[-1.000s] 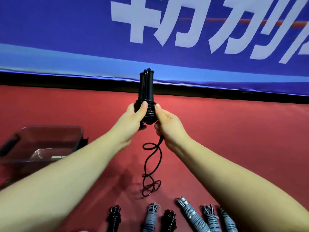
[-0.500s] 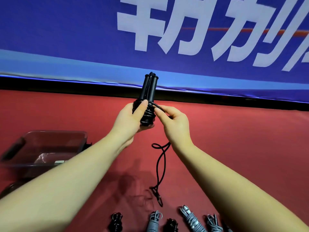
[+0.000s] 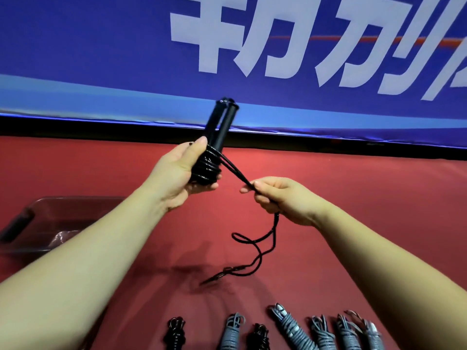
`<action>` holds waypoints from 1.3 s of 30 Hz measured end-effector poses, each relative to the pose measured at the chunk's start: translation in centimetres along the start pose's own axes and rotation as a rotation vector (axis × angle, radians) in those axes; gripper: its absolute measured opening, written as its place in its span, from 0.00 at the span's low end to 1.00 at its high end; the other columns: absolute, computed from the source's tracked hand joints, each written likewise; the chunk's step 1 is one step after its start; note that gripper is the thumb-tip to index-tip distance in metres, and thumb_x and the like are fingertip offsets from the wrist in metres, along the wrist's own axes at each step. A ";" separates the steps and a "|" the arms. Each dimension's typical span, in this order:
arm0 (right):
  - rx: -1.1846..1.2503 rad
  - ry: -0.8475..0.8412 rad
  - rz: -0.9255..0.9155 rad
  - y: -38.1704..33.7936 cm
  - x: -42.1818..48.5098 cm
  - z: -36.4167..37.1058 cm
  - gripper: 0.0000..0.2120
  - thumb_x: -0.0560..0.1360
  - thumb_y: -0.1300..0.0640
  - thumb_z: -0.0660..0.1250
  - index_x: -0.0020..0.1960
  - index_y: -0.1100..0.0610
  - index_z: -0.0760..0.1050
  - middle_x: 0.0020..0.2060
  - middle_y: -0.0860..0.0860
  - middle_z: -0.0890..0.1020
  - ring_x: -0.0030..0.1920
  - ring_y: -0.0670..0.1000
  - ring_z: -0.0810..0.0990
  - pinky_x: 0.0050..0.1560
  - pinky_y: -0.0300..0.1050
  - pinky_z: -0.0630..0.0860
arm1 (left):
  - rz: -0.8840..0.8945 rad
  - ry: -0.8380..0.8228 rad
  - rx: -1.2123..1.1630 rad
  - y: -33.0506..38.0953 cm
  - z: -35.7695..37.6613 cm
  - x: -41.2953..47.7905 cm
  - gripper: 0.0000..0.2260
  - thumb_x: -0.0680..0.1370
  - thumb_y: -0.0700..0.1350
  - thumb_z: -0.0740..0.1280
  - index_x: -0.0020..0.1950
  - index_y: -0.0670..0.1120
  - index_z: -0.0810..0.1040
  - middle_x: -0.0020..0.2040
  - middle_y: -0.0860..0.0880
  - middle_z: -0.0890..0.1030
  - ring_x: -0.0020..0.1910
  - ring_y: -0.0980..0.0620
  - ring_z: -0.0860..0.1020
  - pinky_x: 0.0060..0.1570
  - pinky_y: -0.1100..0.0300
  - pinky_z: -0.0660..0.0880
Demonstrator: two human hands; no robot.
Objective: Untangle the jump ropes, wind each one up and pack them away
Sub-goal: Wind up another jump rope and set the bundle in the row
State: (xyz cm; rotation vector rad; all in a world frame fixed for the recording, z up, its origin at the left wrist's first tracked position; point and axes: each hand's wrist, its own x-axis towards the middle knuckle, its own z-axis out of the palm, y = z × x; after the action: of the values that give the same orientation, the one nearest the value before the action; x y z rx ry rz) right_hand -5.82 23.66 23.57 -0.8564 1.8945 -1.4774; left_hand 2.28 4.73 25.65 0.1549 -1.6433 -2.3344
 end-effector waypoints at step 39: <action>-0.092 0.622 -0.112 0.7 0.8 6.3 0.05 0.77 0.62 0.64 0.52 0.55 0.72 0.37 0.46 0.78 0.27 0.36 0.74 0.31 0.28 0.68 | -0.113 0.052 0.400 -5.0 0.1 0.0 0.12 0.77 0.52 0.67 0.55 0.47 0.75 0.42 0.42 0.81 0.29 0.48 0.80 0.26 0.60 0.75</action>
State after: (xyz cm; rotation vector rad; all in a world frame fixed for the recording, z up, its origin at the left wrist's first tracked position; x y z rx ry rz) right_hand -1.62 19.37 21.48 -0.5843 2.4003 -1.8940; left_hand 1.40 6.40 21.00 0.3937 -2.1041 -2.0272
